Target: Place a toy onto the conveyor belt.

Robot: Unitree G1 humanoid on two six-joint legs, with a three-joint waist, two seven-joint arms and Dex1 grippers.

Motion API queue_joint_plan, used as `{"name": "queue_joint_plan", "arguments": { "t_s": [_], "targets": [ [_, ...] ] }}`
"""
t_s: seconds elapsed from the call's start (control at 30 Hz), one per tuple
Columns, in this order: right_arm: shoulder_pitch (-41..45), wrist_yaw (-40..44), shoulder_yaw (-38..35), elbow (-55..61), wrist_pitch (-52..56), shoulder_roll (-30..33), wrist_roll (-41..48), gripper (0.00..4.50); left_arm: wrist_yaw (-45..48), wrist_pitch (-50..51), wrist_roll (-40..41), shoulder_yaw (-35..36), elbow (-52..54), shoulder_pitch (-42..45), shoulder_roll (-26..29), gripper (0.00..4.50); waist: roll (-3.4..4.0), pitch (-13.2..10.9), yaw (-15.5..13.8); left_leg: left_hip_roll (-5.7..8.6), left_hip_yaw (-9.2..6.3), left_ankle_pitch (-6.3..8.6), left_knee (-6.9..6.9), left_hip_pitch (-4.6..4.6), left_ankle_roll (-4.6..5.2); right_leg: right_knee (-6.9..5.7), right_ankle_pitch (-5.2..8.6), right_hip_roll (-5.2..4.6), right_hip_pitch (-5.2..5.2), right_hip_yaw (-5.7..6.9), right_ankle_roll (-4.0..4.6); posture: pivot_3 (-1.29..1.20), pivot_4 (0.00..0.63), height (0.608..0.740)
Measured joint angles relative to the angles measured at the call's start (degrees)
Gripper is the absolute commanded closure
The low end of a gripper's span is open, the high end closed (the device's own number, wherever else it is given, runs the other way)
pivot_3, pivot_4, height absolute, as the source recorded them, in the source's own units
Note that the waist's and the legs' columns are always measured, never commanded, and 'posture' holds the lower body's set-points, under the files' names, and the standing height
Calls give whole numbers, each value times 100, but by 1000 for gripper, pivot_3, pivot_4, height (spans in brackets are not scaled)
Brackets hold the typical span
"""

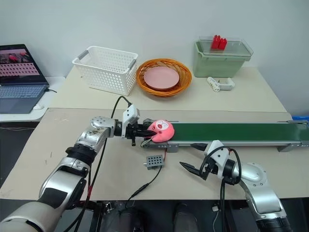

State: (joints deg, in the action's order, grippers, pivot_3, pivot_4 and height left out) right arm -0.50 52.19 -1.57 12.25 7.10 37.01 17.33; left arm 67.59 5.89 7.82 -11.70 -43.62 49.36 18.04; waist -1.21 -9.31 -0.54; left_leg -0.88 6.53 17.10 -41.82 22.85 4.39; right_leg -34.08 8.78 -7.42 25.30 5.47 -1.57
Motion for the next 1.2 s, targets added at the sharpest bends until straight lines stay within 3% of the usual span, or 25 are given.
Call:
{"name": "queue_joint_plan", "arguments": {
  "t_s": [0.23, 0.97, 1.2],
  "targets": [
    [57, 8, 4, 0, 40, -3, 0, 0, -295, -88, -118, 93, -242, 27, -31, 19, 0, 0, -12, 0, 0, 1, 0, 4, 1, 1, 0, -2, 2, 0, 0, 0, 150, 740],
    [207, 34, 52, -3, 80, -32, -2, 0, -535, 169, -73, 393, 304, -109, -84, 19, 0, 0, -15, 1, -1, -10, -3, 6, -17, 2, -2, -2, 2, 2, -2, 0, 150, 740],
    [248, 35, 117, -1, 111, -69, 0, 0, -1421, 967, 297, 1017, 1826, -1108, -13, 19, 0, 0, 18, -3, -3, -17, -1, 5, -30, -1, -2, -3, 5, -2, -2, 0, 150, 740]
  ]
}}
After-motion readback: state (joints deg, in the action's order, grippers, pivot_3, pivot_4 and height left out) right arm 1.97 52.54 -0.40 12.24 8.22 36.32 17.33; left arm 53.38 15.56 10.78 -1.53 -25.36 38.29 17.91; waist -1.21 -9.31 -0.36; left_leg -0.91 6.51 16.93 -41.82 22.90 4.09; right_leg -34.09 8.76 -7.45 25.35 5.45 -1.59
